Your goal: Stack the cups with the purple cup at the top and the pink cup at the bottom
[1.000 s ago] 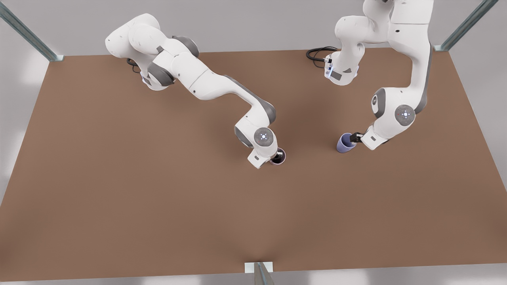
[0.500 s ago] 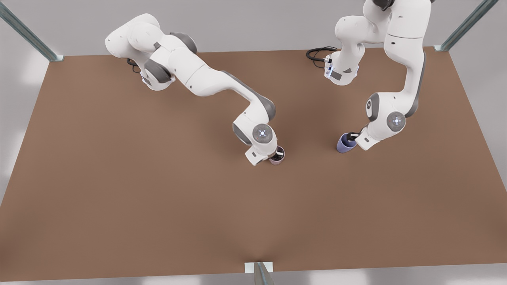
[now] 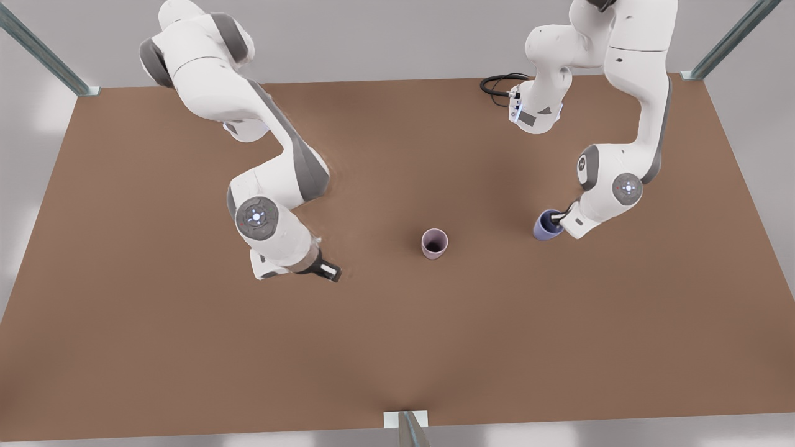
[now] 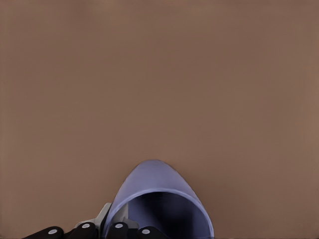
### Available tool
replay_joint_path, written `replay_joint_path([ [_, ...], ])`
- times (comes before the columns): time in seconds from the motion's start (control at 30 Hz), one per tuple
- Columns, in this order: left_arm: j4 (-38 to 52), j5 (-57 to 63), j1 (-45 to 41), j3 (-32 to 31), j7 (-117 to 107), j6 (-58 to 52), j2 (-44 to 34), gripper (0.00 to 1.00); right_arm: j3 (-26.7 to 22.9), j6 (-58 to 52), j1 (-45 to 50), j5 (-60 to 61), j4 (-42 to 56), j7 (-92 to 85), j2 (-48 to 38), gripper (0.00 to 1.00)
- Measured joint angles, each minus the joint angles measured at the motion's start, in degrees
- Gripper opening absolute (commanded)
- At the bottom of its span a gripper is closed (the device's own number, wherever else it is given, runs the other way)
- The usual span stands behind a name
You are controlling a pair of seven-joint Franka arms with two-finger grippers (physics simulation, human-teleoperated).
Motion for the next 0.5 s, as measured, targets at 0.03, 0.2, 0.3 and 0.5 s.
replay_joint_path([
  [0.03, 1.31, -0.08, 0.1, -0.21, -0.06, -1.01, -0.26, 0.25, -0.17, -2.34, -4.81, -0.86, -0.87, -2.94, -2.12, 1.0],
  [0.2, 11.8, -0.35, -1.48, -4.21, -1.97, -8.64, 0.28, 0.24, -0.85, -5.78, -24.11, -4.16, -14.74, -17.29, -20.28, 1.0],
  [0.3, 15.87, -0.66, -3.79, -4.88, -3.77, -12.67, 0.74, 0.21, -1.07, -8.65, -24.37, -6.24, -11.19, -23.3, -19.04, 1.0],
  [0.5, 24.23, -3.71, -8.6, -5.99, -8.6, -19.19, 3.03, 0.21, -1.13, -14.03, -23.71, -7.59, -3.16, -32.53, -14.88, 1.0],
])
